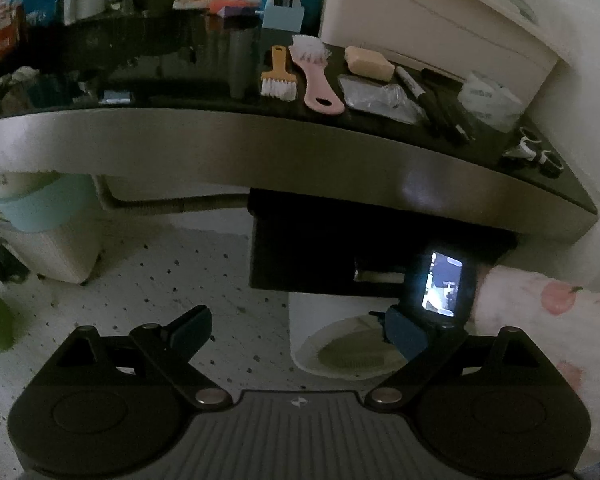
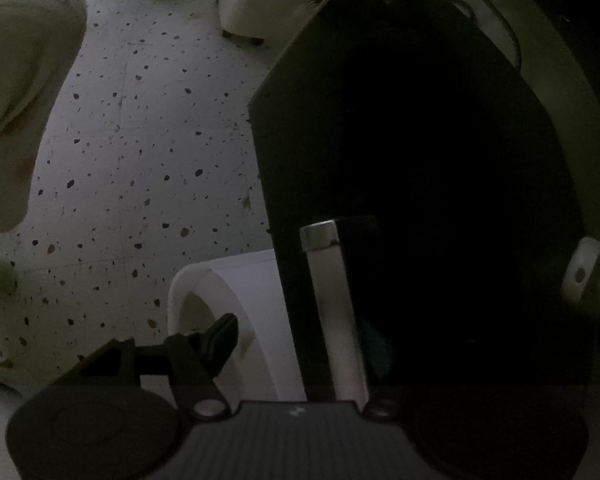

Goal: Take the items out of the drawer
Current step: 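Pull the drawer outward by its handle with the right tool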

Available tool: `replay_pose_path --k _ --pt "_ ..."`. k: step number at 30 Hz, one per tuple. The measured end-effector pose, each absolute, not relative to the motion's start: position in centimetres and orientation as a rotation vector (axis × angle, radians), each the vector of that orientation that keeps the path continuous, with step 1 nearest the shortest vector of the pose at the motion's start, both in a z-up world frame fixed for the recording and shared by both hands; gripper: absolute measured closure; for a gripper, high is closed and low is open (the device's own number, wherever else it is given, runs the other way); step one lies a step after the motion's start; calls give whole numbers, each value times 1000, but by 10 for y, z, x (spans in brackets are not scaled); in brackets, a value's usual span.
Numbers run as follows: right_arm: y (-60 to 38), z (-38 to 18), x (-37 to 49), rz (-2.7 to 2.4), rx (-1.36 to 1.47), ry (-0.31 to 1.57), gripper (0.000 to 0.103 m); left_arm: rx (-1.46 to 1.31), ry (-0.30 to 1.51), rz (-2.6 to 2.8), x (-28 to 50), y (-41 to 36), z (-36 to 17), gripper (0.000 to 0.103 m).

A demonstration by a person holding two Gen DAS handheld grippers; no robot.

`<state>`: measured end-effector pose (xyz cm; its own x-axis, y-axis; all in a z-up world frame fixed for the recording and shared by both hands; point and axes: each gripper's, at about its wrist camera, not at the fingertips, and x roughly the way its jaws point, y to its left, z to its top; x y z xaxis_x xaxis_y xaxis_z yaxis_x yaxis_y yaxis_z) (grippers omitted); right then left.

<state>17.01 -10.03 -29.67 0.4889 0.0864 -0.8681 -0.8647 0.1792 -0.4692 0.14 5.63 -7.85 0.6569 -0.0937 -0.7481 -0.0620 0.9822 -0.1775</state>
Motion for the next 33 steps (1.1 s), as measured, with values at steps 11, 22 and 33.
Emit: replay_pose_path --k 11,22,33 --pt "-99 -298 166 754 -1207 817 37 -179 856 -42 -3 55 -76 9" --pt "-103 -295 155 769 -1181 808 36 -170 871 -73 2 49 -80 9" --pt "-101 -294 158 761 -1173 822 36 -169 868 -73 -3 50 -80 9"
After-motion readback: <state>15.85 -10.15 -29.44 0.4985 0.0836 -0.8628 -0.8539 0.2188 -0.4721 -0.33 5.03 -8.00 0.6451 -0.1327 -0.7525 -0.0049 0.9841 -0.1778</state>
